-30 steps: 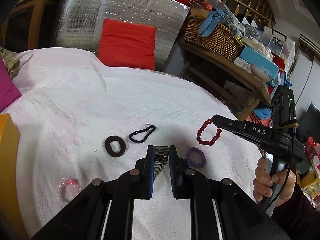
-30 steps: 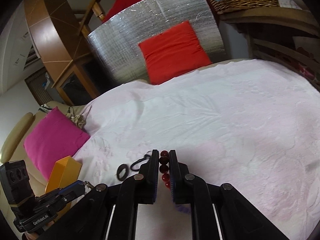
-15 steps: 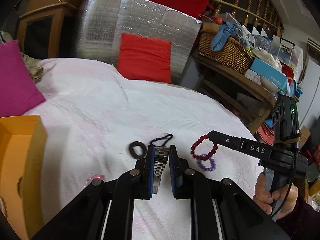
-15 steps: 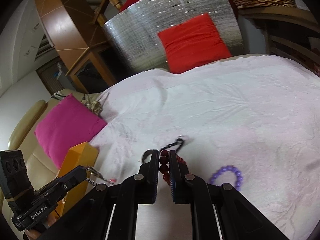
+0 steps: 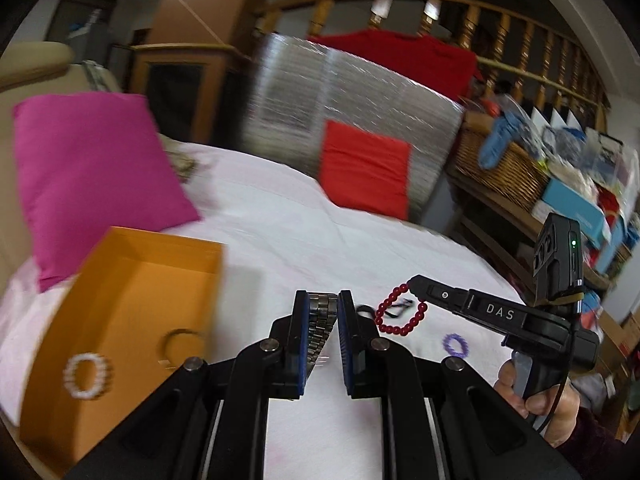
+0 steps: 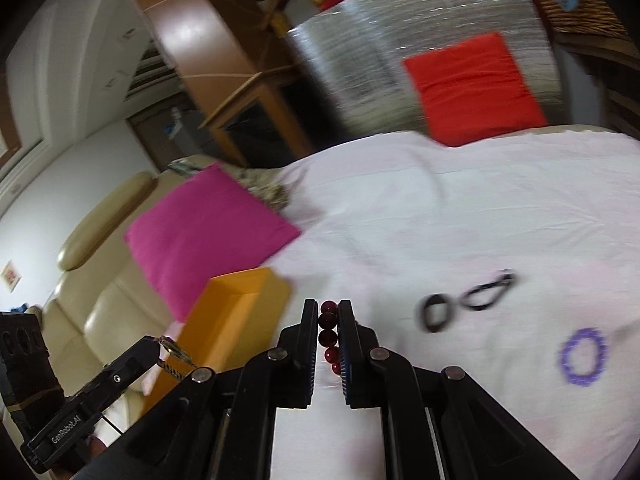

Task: Organize jewelry
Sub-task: 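Carry the red bracelet and watch over the orange box and open both tools, then move the right tool toward the purple bead bracelet while the left tool approaches the pink bracelet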

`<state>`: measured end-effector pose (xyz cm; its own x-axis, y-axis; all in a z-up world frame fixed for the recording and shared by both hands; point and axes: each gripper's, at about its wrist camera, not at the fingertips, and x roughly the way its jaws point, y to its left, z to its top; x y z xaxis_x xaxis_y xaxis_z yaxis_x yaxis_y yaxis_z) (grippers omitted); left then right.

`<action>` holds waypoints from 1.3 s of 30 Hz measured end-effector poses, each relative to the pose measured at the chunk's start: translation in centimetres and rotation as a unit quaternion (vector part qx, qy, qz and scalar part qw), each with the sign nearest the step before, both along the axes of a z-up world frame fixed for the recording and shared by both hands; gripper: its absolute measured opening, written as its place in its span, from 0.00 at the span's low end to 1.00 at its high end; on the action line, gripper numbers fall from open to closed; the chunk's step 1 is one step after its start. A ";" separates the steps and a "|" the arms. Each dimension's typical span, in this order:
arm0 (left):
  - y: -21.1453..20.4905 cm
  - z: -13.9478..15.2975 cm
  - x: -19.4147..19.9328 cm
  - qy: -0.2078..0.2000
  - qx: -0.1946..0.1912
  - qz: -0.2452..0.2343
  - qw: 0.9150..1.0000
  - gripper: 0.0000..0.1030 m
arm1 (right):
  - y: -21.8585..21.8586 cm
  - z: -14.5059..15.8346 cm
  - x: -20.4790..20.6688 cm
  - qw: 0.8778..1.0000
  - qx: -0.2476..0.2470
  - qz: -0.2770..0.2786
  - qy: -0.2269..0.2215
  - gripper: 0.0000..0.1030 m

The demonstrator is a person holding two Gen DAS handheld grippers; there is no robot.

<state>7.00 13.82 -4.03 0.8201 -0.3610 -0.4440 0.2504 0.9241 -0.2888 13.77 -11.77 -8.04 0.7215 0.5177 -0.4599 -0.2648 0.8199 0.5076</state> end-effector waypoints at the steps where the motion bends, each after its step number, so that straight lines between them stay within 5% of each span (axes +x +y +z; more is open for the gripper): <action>1: 1.1 0.2 -0.5 -0.003 0.005 0.013 1.000 0.14 | 1.1 0.3 -0.1 1.000 0.002 0.012 -0.003 0.11; 8: 8.5 -1.1 -2.1 0.035 0.026 0.108 0.993 0.14 | 9.8 1.3 -1.2 0.994 0.022 0.111 -0.010 0.11; 15: 12.1 -6.1 -1.1 0.126 0.046 0.168 0.977 0.14 | 17.3 -1.9 -1.3 0.984 0.010 0.176 0.036 0.12; 18: 12.4 -7.2 -0.8 0.140 0.051 0.184 0.972 0.14 | 17.5 -3.4 -0.6 0.981 -0.001 0.172 0.084 0.25; 21: 11.5 -6.7 -1.1 0.129 0.067 0.198 0.969 0.32 | 14.6 -3.7 0.1 0.986 0.018 0.136 0.094 0.49; 23: 10.3 -6.0 -1.1 0.116 0.073 0.203 0.970 0.57 | 12.4 -3.4 0.3 0.991 0.024 0.103 0.088 0.63; 28: 4.9 -4.5 0.8 0.103 0.087 0.173 0.976 0.71 | 5.9 -3.4 0.5 0.994 0.003 0.009 0.106 0.65; 33: -3.1 -3.4 4.3 0.099 0.107 0.125 0.982 0.74 | -2.6 -3.3 -0.1 0.987 -0.034 -0.091 0.131 0.65; 39: -11.4 -4.2 8.0 0.106 0.122 0.077 0.984 0.75 | -14.1 -3.5 -2.8 0.956 -0.052 -0.247 0.149 0.71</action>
<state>14.96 2.43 -8.18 0.7365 -0.1022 -0.6687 0.0609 0.9945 -0.0850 10.95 -25.88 -11.56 0.6955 0.0875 -0.7131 0.3115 0.8577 0.4091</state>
